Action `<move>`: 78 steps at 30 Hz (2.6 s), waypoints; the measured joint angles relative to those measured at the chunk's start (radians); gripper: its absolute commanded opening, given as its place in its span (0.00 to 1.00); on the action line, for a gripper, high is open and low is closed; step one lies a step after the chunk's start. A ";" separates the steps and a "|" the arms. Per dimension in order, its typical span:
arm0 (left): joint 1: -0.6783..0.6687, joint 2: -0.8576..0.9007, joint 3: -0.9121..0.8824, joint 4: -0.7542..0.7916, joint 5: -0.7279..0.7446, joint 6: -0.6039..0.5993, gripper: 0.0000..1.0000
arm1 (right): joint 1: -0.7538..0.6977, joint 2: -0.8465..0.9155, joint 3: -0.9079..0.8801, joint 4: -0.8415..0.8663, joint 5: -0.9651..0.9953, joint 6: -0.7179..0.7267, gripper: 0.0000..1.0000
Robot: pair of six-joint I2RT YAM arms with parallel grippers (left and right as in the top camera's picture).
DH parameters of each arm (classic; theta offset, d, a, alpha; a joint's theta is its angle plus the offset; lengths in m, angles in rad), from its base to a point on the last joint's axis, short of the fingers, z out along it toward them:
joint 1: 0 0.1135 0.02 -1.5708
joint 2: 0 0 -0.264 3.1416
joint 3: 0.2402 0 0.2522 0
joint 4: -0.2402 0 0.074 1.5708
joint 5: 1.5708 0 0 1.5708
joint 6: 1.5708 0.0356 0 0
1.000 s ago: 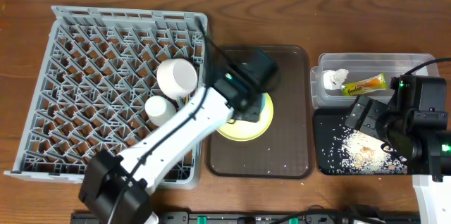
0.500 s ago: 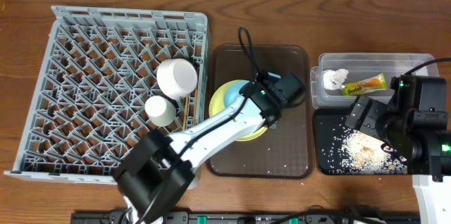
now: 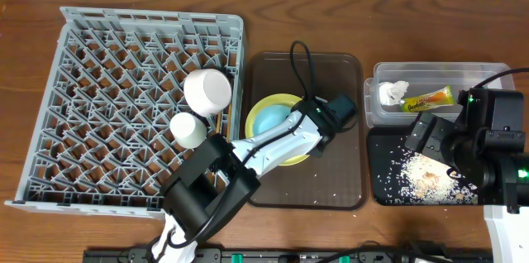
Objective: Sort waste into correct bins and load items into the dishwasher
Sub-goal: 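Lift the light-blue bowl and carry it left over the rack, then tilt and lower the blue bowl into the rack's back corner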
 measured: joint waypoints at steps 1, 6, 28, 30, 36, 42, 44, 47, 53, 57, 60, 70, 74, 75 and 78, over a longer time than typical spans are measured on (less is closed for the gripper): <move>0.000 0.000 0.000 0.000 0.000 0.000 0.08 | 0.000 0.000 0.000 0.000 0.000 0.000 0.99; 0.000 -0.033 -0.002 -0.008 0.001 0.000 0.08 | 0.000 0.000 0.000 0.000 0.000 0.000 0.99; 0.522 -0.450 0.073 0.095 0.521 0.321 0.08 | 0.000 0.000 0.000 0.000 0.000 0.000 0.99; 0.639 -0.447 0.074 0.156 0.684 0.341 0.08 | 0.000 0.000 0.000 0.000 0.000 0.000 0.99; 0.886 -0.361 0.079 0.460 1.159 0.312 0.07 | 0.000 0.000 0.000 0.000 0.000 0.000 0.99; 0.958 -0.136 0.086 0.943 1.539 0.057 0.07 | 0.000 0.000 -0.001 0.001 0.000 0.000 0.99; 0.959 -0.051 0.089 1.085 1.612 -0.068 0.08 | 0.000 0.000 -0.001 0.000 0.000 0.000 0.99; 0.961 0.049 0.088 1.194 1.674 -0.222 0.07 | 0.000 0.000 -0.001 0.000 0.000 0.000 0.99; 0.981 0.151 0.088 1.219 1.728 -0.364 0.08 | 0.000 0.000 -0.001 0.000 0.000 0.000 0.99; 1.008 0.153 0.088 1.212 1.739 -0.397 0.08 | 0.000 0.000 -0.001 0.000 0.000 0.000 0.99; 1.019 0.153 0.088 1.198 1.738 -0.410 0.08 | 0.000 0.000 -0.001 0.000 0.000 0.000 0.99; 1.034 0.154 0.088 1.180 1.746 -0.435 0.82 | 0.000 0.000 -0.001 0.000 0.000 0.000 0.99; 1.077 0.155 0.087 1.178 1.746 -0.454 0.84 | 0.000 0.000 -0.001 0.000 0.000 0.000 0.99; 1.089 0.155 0.087 1.177 1.746 -0.457 0.85 | 0.000 0.000 -0.001 0.000 0.000 0.000 0.99; 1.118 0.155 0.087 1.177 1.746 -0.469 0.87 | 0.000 0.000 -0.001 0.000 0.000 0.000 0.99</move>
